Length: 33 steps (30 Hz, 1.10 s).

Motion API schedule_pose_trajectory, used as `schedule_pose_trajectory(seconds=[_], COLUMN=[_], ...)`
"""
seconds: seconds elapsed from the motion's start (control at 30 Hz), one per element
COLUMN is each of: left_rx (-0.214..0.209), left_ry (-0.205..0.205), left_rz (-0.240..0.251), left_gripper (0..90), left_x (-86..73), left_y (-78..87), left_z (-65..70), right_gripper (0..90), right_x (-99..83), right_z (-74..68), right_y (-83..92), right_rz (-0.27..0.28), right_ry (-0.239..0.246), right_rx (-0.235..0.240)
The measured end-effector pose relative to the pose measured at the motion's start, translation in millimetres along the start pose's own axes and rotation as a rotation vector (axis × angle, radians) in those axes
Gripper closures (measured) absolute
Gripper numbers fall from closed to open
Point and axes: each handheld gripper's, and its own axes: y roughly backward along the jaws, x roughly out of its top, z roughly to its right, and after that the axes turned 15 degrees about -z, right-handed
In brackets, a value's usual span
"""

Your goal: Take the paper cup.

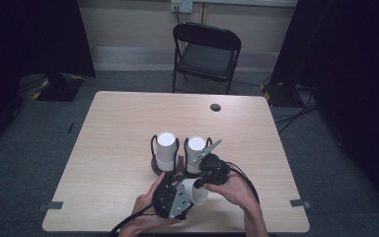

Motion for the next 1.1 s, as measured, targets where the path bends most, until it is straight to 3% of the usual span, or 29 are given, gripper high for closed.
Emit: schedule_pose_trajectory(seconds=[0.17, 0.33, 0.7, 0.73, 0.77, 1.0, 1.1], left_rx=[0.004, 0.000, 0.020, 0.020, 0.010, 0.005, -0.012], left_ry=[0.011, 0.028, 0.024, 0.027, 0.058, 0.075, 0.102], left_rz=[0.017, 0.036, 0.038, 0.040, 0.065, 0.066, 0.097], left_gripper=[21.7, 21.8, 20.6, 20.5, 19.8, 19.8, 20.1], left_x=[6.0, 7.1, 9.8, 10.3, 10.5, 9.2, 6.8], left_y=[-4.4, -4.6, -4.4, -3.6, -3.9, -3.1, -0.6], left_z=[3.4, 1.6, 0.0, -0.4, -1.0, -1.7, -3.0], right_gripper=[89.4, 89.7, 89.9, 89.9, 89.9, 89.9, 89.6], right_x=[5.7, 5.3, 8.3, 8.8, 9.8, 10.7, 10.2], right_z=[0.2, 0.4, 0.3, -0.2, -0.9, -2.4, -2.2], right_y=[-6.2, -4.8, -5.6, -5.9, -6.1, -8.6, -8.9], right_rz=[-0.016, -0.007, -0.008, -0.008, -0.001, 0.007, 0.020], right_ry=[-0.008, -0.014, -0.023, -0.024, -0.023, -0.030, -0.031], right_rx=[0.031, 0.026, 0.036, 0.037, 0.033, 0.031, 0.055])
